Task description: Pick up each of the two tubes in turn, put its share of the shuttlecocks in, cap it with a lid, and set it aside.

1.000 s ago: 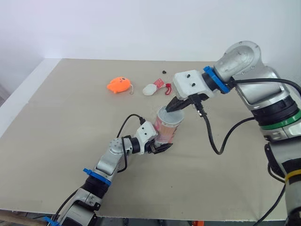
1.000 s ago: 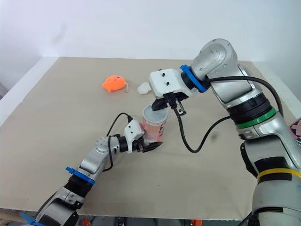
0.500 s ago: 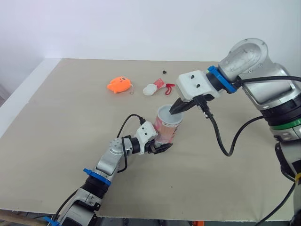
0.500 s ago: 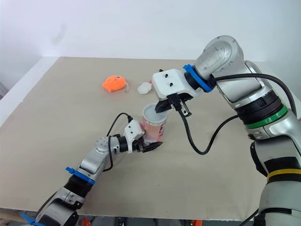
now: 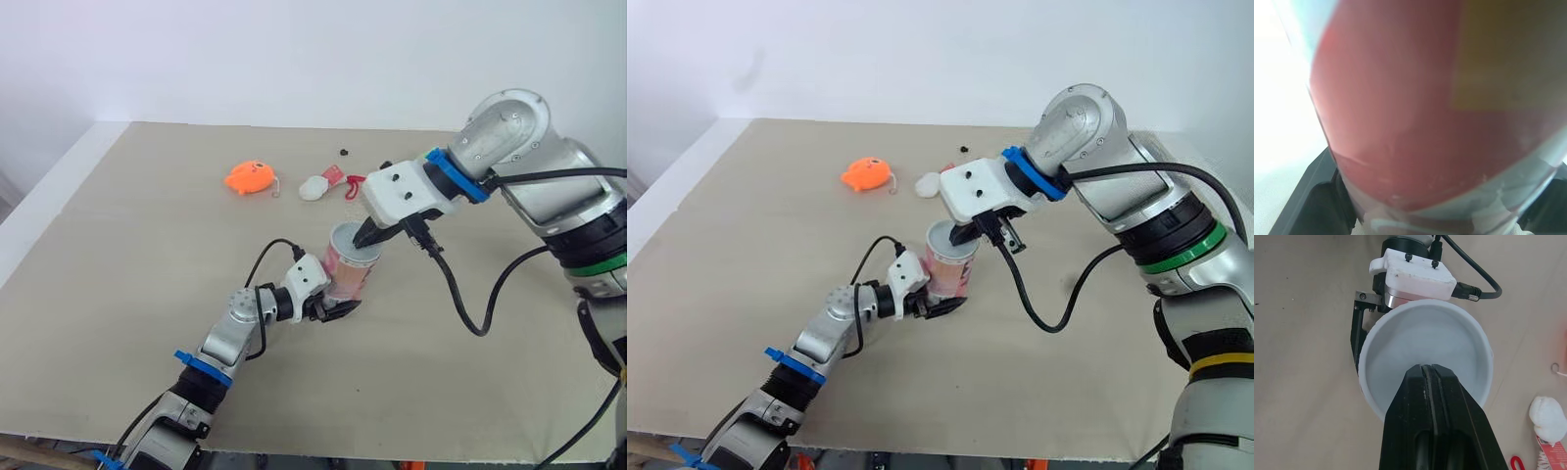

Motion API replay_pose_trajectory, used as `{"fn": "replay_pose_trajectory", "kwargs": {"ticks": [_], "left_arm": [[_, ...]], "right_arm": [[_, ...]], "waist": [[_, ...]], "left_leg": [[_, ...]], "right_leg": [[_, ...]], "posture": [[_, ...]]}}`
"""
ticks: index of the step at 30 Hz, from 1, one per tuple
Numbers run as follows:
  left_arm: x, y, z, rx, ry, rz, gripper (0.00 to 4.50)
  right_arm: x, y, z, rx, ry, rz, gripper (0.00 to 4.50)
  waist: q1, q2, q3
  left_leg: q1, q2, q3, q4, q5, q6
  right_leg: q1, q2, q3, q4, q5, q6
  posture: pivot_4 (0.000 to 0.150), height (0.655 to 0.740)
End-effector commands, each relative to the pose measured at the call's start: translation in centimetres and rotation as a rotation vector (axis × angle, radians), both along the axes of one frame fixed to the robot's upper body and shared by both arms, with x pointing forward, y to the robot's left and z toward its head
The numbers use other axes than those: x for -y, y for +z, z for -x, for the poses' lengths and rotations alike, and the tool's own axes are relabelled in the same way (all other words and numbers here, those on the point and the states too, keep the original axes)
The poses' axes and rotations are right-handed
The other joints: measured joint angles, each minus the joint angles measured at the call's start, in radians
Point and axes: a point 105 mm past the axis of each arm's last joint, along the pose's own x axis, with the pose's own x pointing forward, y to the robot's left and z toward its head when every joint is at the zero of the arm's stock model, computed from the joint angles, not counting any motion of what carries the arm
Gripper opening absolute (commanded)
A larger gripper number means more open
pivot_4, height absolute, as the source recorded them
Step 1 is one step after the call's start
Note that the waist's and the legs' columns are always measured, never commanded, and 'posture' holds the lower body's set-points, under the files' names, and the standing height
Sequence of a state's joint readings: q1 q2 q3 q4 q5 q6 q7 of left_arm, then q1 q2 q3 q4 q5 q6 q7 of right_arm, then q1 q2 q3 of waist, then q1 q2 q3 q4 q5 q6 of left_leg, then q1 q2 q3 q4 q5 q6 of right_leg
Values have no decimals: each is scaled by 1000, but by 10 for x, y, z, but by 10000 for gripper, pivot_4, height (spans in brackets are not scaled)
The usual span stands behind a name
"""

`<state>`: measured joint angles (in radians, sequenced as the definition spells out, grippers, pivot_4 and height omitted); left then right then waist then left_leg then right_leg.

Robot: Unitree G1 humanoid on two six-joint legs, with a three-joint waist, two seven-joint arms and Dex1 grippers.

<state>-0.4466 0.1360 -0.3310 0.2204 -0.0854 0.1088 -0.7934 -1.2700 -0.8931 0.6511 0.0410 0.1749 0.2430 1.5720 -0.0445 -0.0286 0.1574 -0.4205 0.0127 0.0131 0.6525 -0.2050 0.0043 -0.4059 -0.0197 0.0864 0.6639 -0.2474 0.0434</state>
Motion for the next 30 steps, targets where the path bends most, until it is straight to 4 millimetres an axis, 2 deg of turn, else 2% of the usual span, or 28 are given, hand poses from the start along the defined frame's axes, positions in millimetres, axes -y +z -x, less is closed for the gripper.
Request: {"fn": "replay_pose_trajectory", "kwargs": {"ticks": [1, 9, 16, 19, 22, 25, 28, 30], "left_arm": [[0, -21, 6, -60, -9, -57, 34600], [0, -21, 5, -62, -3, -50, 34600], [-3, -18, 5, -57, -6, -51, 34600], [-4, -17, 5, -57, -3, -47, 34600], [-6, -17, 6, -58, 5, -43, 34600], [-8, -14, 5, -55, 19, -31, 44834], [-10, -12, 6, -59, 23, -20, 44834], [-11, -11, 6, -62, 24, -15, 44834]], "right_arm": [[-1, -36, 7, -115, 34, 109, 828], [-1, -49, 6, -152, 20, 127, 828], [0, -52, 9, -166, 16, 110, 828], [-1, -51, 9, -168, 25, 88, 828], [-9, -32, 9, -192, 22, -29, 828], [-16, -11, 11, -224, 27, -171, 0], [-17, 12, 10, -271, 9, -381, 0], [-14, 21, 6, -290, -16, -488, 0]], "waist": [[0, 0, -2], [0, 0, -7], [0, -1, -8], [1, -2, -11], [2, -2, -11], [0, -1, -11], [1, 3, -7], [2, 3, -6]], "left_leg": [[0, 0, -1, 0, 0, 0], [2, 0, -8, 0, 0, 0], [13, 0, -11, -5, 0, -1], [16, 0, -12, -9, 0, -1], [17, 0, -14, -12, 0, -1], [16, 0, -15, -13, 0, -1], [16, 0, -15, -14, 0, -1], [13, 0, -16, -13, 0, -2]], "right_leg": [[0, 0, -1, 0, 0, -1], [4, -1, -7, 0, -2, -4], [15, -2, -10, 0, -6, -8], [17, -2, -11, 0, -11, -5], [17, -2, -13, 0, -10, -10], [17, -3, -13, 0, -10, -11], [16, -2, -13, 0, -10, -12], [14, -2, -15, 0, -10, -12]], "posture": [[1500, 7400], [1500, 7400], [1500, 7400], [1500, 7400], [1500, 7400], [1500, 7400], [1500, 7400], [1500, 7400]]}}
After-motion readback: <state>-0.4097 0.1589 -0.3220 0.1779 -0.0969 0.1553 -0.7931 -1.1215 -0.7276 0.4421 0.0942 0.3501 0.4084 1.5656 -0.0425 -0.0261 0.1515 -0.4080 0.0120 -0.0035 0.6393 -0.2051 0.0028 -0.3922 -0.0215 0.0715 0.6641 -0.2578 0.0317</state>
